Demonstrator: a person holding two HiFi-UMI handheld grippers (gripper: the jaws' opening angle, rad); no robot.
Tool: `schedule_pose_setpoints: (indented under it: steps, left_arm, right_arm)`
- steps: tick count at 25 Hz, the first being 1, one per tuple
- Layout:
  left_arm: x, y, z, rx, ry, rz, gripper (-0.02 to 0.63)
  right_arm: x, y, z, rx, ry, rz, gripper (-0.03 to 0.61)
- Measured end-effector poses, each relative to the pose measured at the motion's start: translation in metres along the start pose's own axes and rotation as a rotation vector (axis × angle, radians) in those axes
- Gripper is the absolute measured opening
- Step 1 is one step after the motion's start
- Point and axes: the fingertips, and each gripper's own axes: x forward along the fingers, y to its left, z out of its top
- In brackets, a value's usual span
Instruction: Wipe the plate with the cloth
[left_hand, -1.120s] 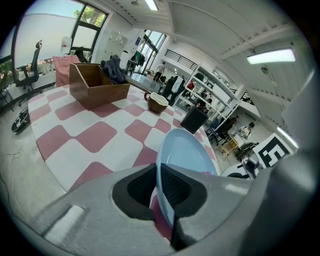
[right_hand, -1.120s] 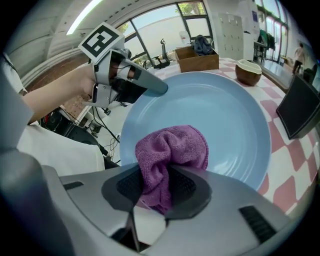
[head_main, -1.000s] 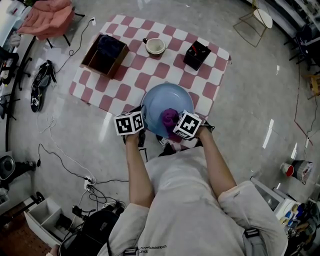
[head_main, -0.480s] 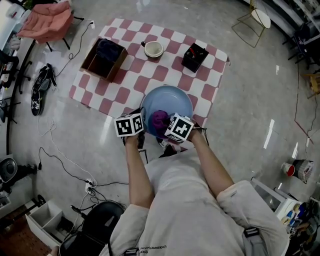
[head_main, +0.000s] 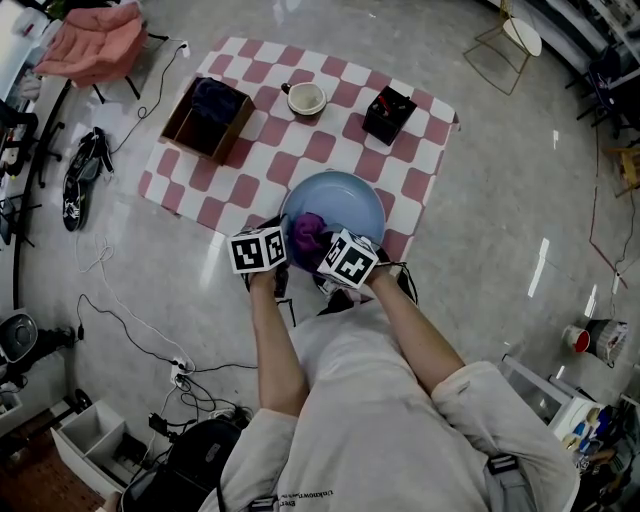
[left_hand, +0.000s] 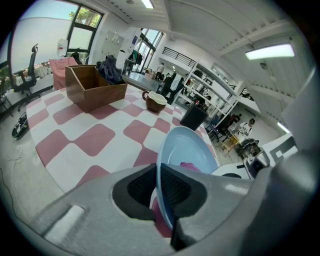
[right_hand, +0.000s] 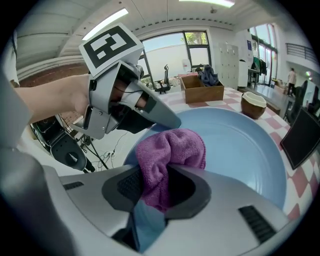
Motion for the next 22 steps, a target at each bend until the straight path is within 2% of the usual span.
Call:
schedule_pose_setpoints:
  steps: [22]
  left_arm:
    - [0.002,0.003,-0.005,-0.005,0.015,-0.009,0.028]
  right_arm:
    - [0.005,-0.046,0.031,0.093,-0.104,-0.131,0.123]
